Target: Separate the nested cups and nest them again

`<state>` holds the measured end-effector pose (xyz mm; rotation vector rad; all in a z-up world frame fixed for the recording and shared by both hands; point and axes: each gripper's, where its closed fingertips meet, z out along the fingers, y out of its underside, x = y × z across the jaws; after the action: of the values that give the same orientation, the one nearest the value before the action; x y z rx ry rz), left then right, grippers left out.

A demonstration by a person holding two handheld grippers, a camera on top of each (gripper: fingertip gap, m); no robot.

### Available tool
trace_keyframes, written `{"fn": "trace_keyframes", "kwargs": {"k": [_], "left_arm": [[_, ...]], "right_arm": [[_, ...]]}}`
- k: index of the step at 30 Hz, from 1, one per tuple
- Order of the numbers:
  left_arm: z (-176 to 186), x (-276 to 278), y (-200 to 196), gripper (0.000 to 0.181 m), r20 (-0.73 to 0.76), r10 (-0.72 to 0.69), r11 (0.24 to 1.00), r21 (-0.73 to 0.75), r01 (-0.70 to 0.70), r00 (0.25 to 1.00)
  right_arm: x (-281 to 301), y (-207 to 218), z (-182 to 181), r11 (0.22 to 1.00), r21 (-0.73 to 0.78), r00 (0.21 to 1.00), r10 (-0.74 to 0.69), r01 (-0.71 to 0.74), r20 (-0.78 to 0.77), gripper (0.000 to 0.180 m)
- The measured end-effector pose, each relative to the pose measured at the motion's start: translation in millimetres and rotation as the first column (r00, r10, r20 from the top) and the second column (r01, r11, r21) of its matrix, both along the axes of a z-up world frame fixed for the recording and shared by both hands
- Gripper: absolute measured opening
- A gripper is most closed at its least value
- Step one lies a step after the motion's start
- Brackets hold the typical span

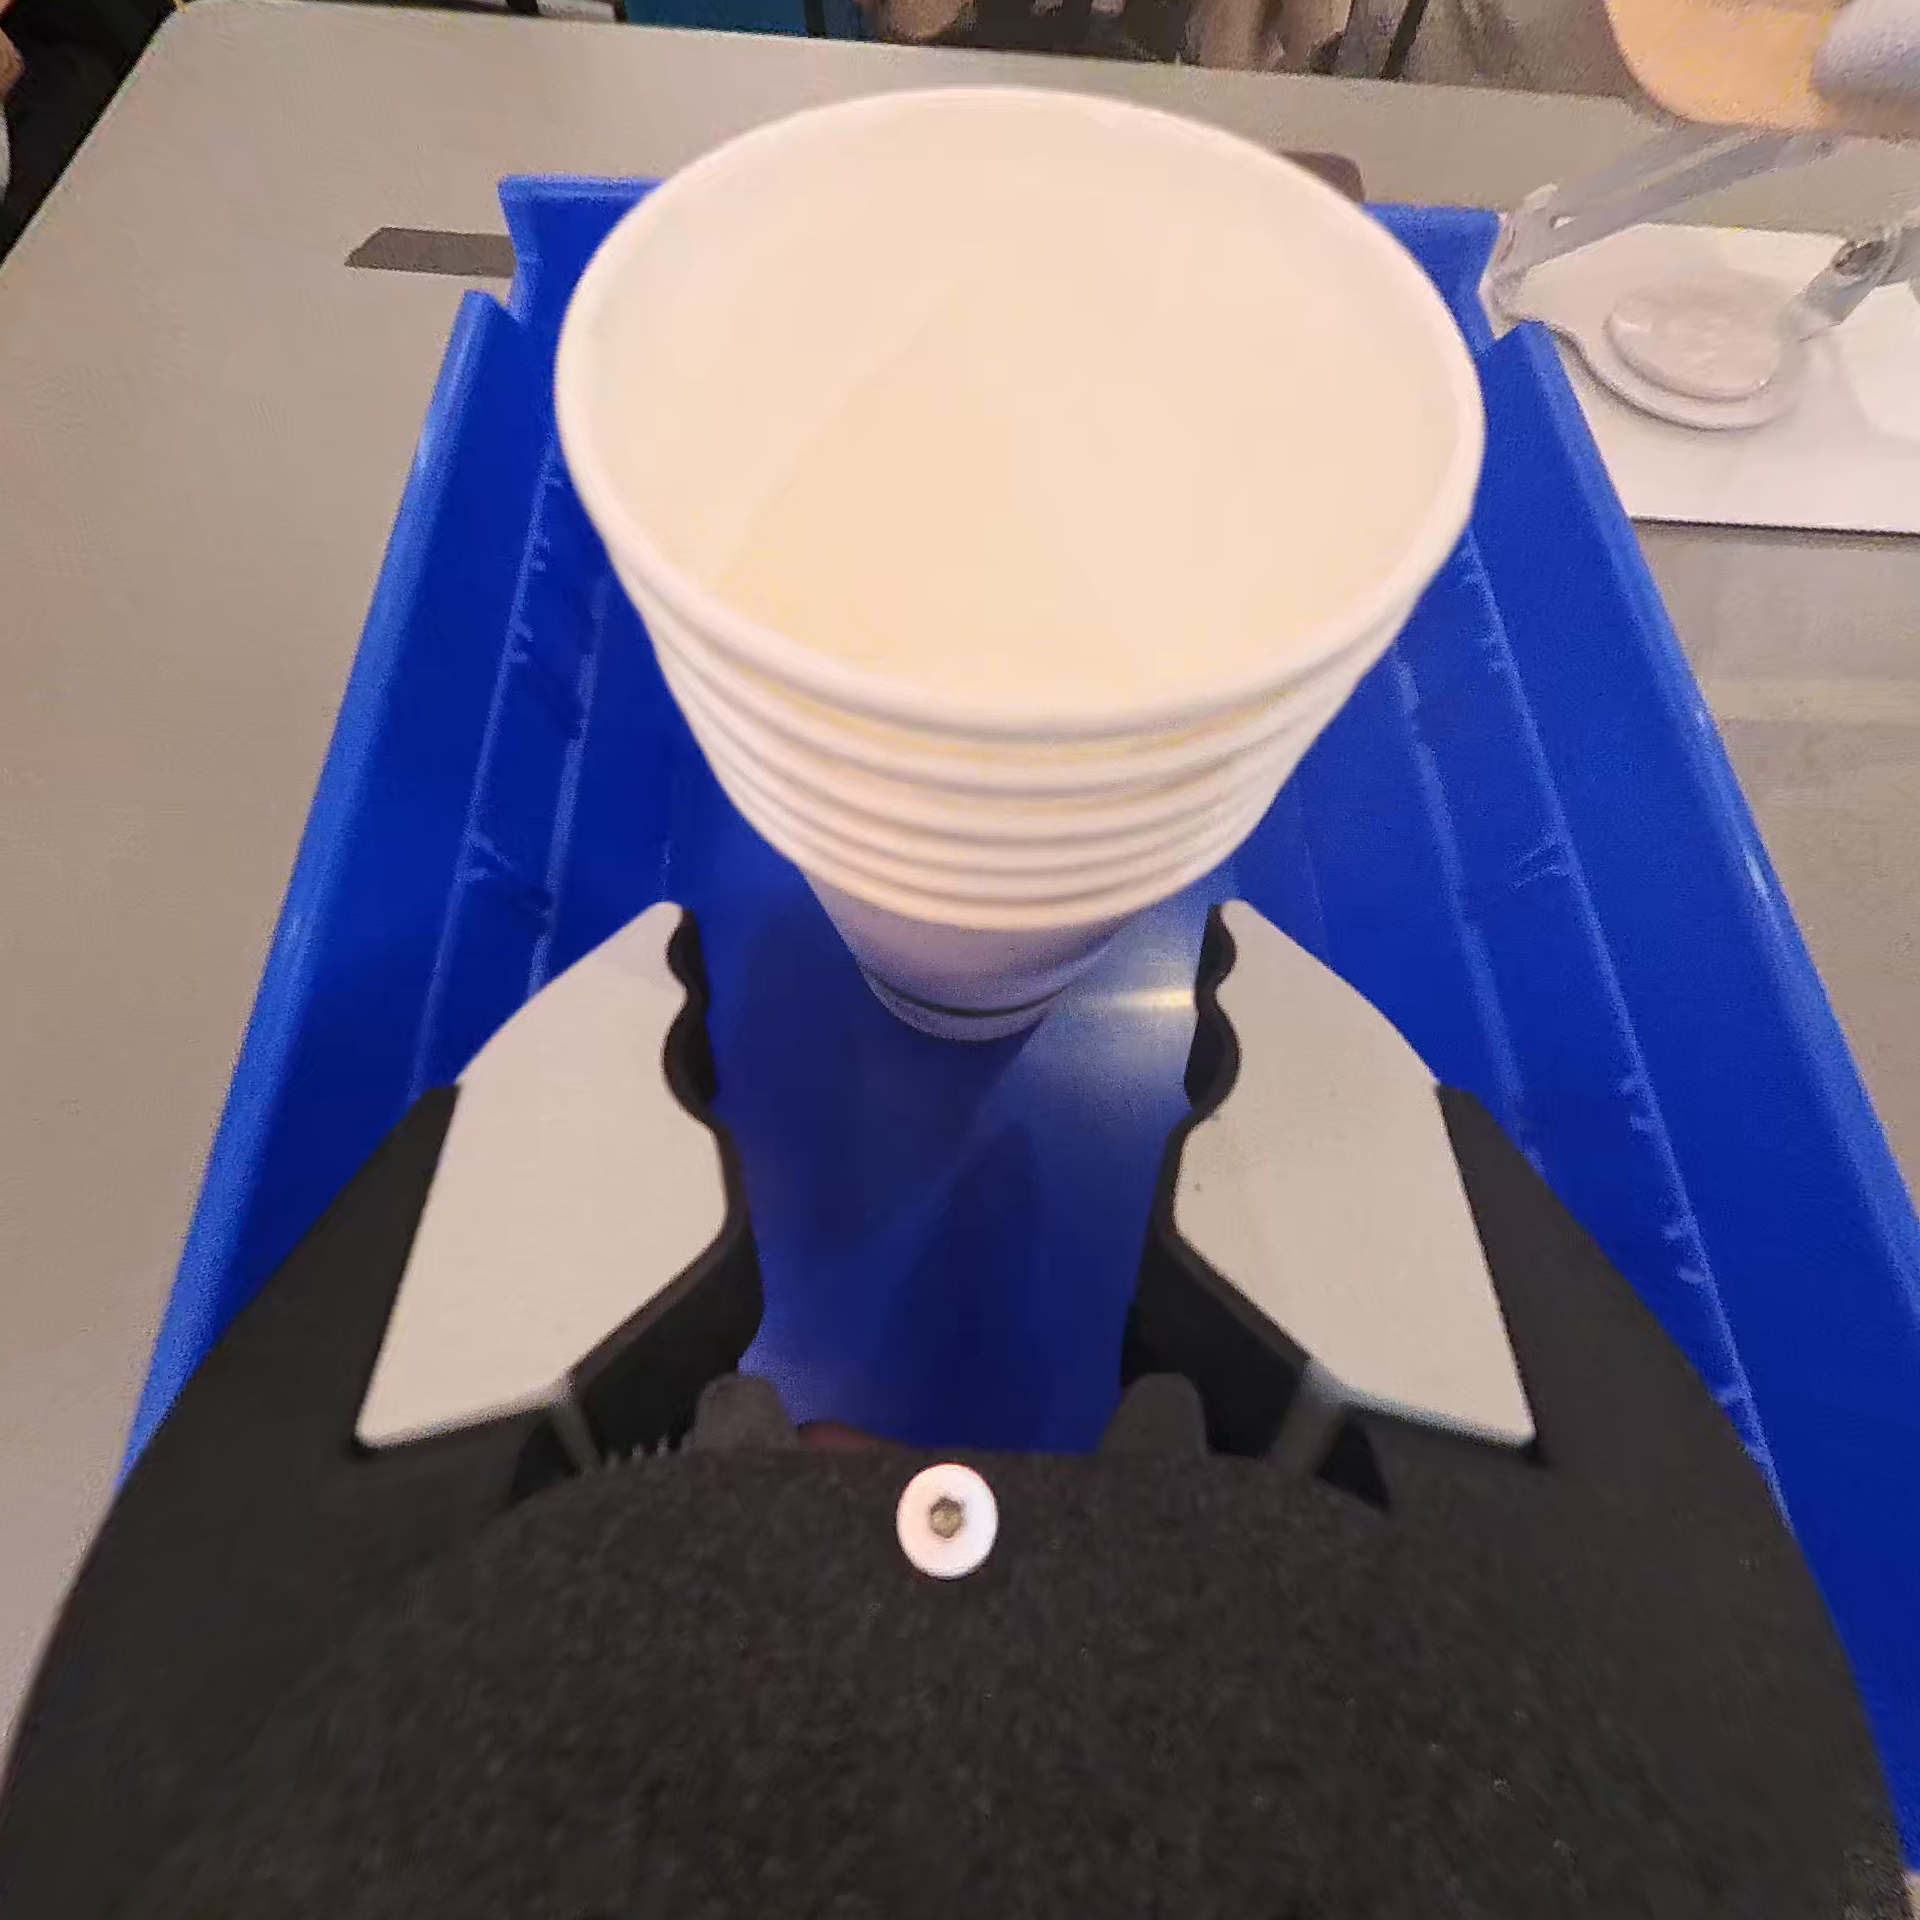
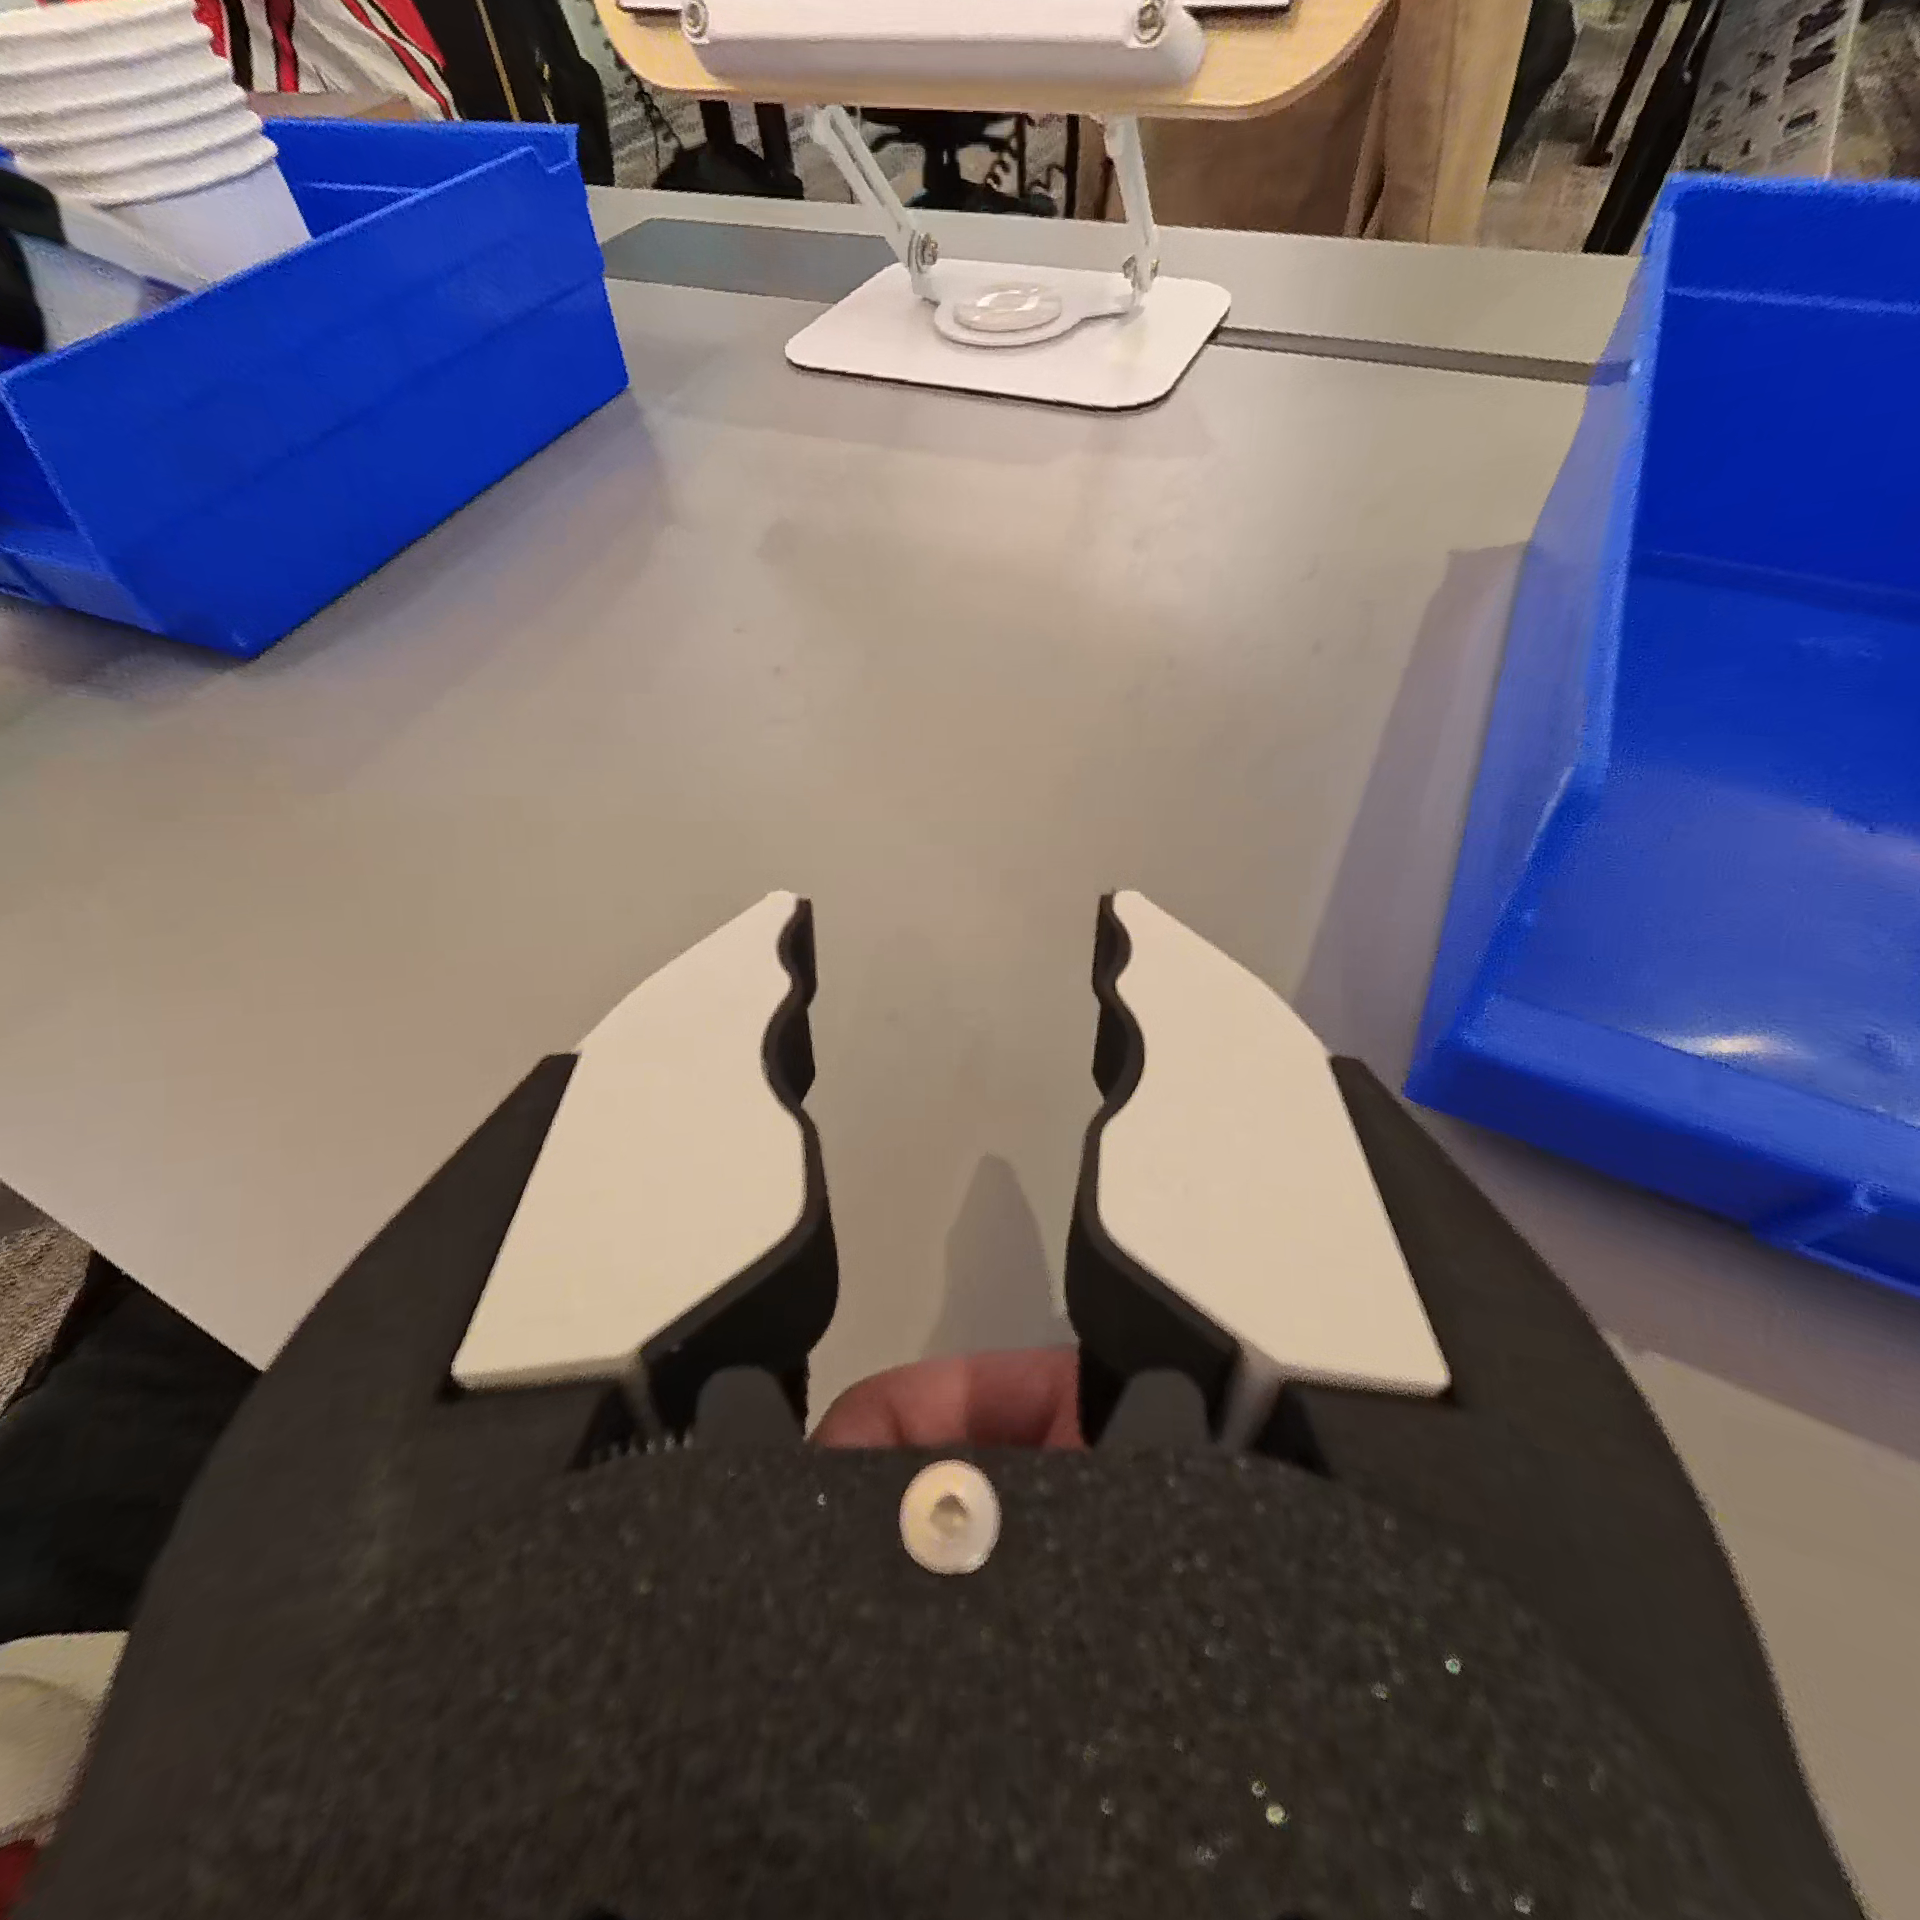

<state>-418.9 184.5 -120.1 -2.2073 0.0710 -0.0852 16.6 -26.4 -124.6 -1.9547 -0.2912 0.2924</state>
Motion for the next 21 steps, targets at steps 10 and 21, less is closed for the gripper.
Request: {"fn": "trace_keyframes", "kwargs": {"k": [10,21], "left_arm": [[-6.1,15.2,46.6,0.092,0.049,-0.129,0.992,0.007,0.129,0.990],[52.1,45.3,42.1,0.088,0.130,-0.338,0.917,0.268,0.295,0.932]], "right_arm": [[7.1,1.5,-6.8,1.000,-0.027,1.000,-0.003,0.003,-0.009,0.050],[8.6,2.2,-4.8,1.000,-0.030,1.000,0.006,-0.006,0.005,0.048]]}}
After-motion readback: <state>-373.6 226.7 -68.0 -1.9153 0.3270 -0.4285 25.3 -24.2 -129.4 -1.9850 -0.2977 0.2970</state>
